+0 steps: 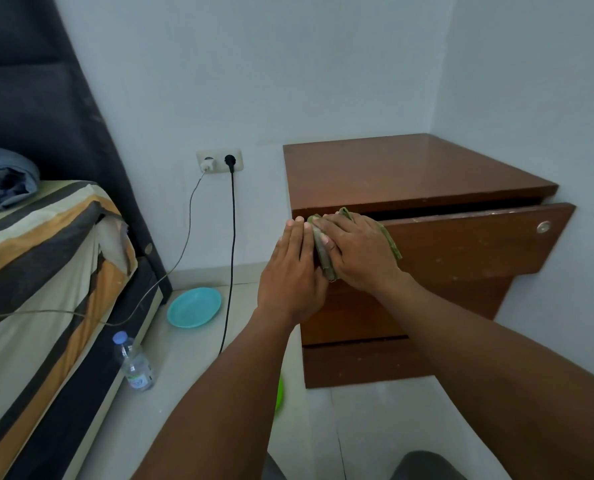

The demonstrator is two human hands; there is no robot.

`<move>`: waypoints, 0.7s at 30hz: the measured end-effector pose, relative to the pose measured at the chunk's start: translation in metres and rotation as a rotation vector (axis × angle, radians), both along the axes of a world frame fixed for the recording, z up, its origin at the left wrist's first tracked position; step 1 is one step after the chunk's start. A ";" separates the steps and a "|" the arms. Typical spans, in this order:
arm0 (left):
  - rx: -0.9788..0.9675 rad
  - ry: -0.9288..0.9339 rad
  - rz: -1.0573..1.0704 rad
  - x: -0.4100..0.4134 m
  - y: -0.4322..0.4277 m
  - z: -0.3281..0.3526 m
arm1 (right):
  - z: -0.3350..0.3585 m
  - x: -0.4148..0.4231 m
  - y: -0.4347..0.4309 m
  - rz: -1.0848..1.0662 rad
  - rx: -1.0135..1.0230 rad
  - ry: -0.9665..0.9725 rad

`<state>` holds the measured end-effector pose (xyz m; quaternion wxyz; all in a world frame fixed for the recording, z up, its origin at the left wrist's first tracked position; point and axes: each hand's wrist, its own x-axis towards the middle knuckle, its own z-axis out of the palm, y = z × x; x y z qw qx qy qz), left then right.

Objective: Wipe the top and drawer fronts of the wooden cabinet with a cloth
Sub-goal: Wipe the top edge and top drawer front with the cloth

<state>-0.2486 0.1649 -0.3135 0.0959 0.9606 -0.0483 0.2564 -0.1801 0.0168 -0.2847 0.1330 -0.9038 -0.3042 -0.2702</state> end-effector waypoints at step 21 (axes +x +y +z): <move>0.189 0.046 -0.123 0.041 -0.076 0.025 | -0.009 0.031 -0.106 -0.171 0.059 -0.007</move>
